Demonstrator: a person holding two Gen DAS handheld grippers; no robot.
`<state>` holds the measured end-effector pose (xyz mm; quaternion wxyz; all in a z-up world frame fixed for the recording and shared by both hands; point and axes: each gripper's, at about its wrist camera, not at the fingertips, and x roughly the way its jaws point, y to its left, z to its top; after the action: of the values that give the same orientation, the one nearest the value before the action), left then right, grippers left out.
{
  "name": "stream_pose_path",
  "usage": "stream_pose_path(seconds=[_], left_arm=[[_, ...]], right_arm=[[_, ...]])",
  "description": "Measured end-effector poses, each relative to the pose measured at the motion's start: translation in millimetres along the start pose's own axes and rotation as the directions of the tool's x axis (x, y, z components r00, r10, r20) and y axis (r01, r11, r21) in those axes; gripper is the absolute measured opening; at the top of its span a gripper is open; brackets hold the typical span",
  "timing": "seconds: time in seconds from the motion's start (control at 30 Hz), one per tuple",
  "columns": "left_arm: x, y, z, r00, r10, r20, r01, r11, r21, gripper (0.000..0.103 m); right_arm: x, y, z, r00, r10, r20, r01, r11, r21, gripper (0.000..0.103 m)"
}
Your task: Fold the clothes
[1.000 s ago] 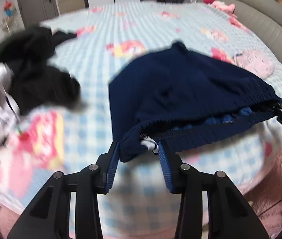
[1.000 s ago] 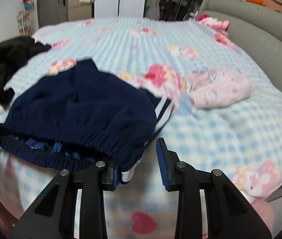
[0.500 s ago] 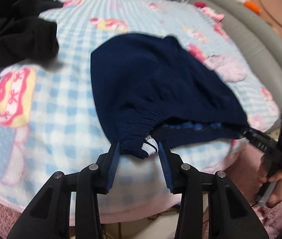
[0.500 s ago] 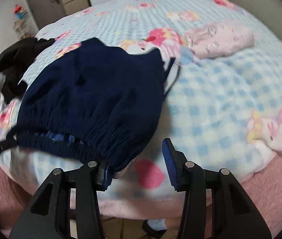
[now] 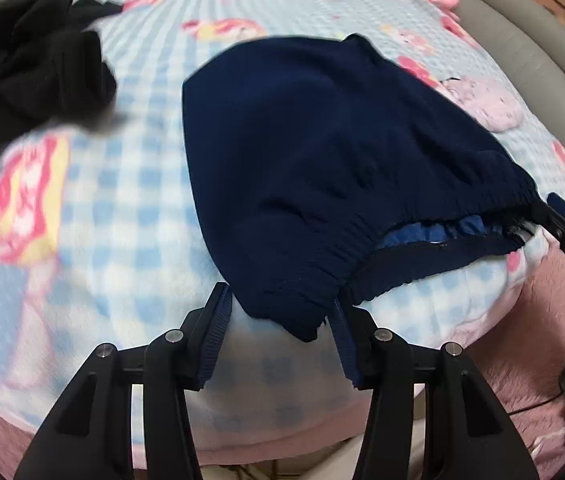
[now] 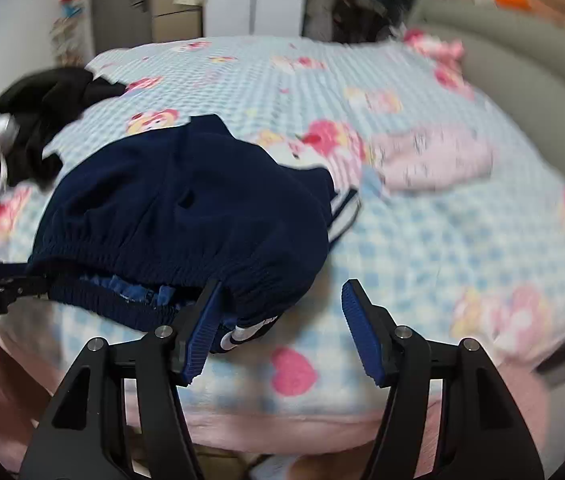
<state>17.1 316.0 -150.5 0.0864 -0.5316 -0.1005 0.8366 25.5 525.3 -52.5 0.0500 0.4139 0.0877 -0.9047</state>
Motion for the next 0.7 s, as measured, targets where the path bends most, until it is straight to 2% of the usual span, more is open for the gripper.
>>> stream_pose_path(seconds=[0.07,0.13,0.17,0.2,0.23,0.27,0.3,0.4,0.47,0.53,0.6,0.63,0.7], left_arm=[[-1,3,0,1.0,-0.021,0.01,0.021,0.999,-0.027,0.038],[-5,0,-1,1.0,0.007,0.03,-0.006,1.0,-0.011,0.034],[-8,-3,0,0.998,0.044,0.046,-0.044,0.999,0.008,0.032],[-12,-7,1,0.993,0.094,0.066,-0.096,0.995,0.032,0.023],[-17,-11,4,0.984,0.152,0.09,-0.157,0.986,0.052,0.018],[-25,-12,8,0.975,0.189,0.118,-0.196,0.979,0.056,0.017],[-35,-12,12,0.968,0.203,0.148,-0.212,0.976,0.051,0.017],[-63,-13,24,0.946,0.235,0.224,-0.25,0.967,0.044,0.017],[-70,-21,22,0.947,0.23,0.224,-0.253,0.964,0.078,0.017],[-64,-27,13,0.961,0.219,0.172,-0.24,0.964,0.117,0.018],[-40,-18,1,0.988,0.146,0.052,-0.152,0.978,0.143,0.024],[-27,-15,-7,0.992,0.126,-0.002,-0.124,0.983,0.136,0.026],[-11,-12,-21,0.992,0.111,-0.062,-0.104,0.989,0.102,0.026]], right_arm=[[8,11,1,1.0,0.009,-0.02,-0.01,0.998,-0.063,0.062],[19,20,1,0.998,0.019,-0.052,-0.025,0.993,-0.111,0.058],[32,20,-1,0.996,0.024,-0.087,-0.032,0.995,-0.098,0.041],[41,18,-3,0.993,0.01,-0.114,-0.02,0.996,-0.085,0.033],[48,15,-4,0.991,-0.002,-0.131,-0.008,0.997,-0.07,0.024],[49,10,-3,0.992,-0.011,-0.128,0.004,0.998,-0.055,0.016],[48,5,-1,0.993,-0.014,-0.118,0.01,0.999,-0.037,0.013],[24,-10,14,0.999,0.005,-0.034,-0.004,1.0,0.023,0.013],[4,-13,20,1.0,-0.007,0.019,0.006,1.0,0.024,0.013],[2,-13,13,1.0,0.021,-0.016,-0.021,0.999,0.025,0.013],[13,-8,-1,0.992,0.073,-0.101,-0.071,0.997,0.015,0.019],[21,-4,-9,0.985,0.092,-0.145,-0.093,0.996,0.003,0.028],[30,5,-23,0.974,0.102,-0.2,-0.11,0.994,-0.028,0.033]])
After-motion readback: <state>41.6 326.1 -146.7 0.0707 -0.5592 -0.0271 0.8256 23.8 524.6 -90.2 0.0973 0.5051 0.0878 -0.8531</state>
